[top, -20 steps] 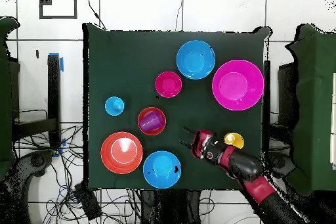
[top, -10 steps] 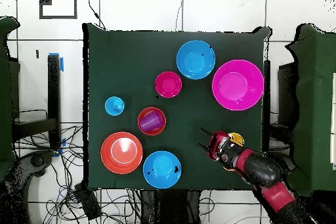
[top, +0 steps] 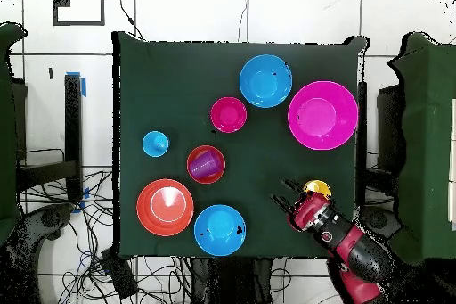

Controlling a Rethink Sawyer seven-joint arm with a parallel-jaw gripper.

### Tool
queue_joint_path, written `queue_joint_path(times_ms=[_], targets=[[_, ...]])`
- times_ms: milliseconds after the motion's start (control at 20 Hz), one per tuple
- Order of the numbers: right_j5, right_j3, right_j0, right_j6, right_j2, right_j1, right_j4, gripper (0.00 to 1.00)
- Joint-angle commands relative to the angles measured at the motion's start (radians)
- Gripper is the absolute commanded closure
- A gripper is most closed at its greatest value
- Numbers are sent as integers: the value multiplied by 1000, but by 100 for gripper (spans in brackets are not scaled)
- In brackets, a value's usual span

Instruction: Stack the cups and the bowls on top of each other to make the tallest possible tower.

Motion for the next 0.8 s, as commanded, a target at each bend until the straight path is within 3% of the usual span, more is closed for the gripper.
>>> queue_joint_path(times_ms=[50, 100, 200, 350, 550, 700, 800], targets=[[72, 12, -6, -215, 137, 373, 53, 0], [74, 23, -11, -219, 159, 395, 43, 0], [65, -33, -1, -320, 150, 436, -51, 0], [69, -148, 2, -616, 140, 541, -262, 0], [128, -239, -41, -961, 140, 629, -440, 0], [122, -238, -50, -1020, 133, 600, -509, 0], [130, -231, -48, -968, 113, 572, -484, 0]])
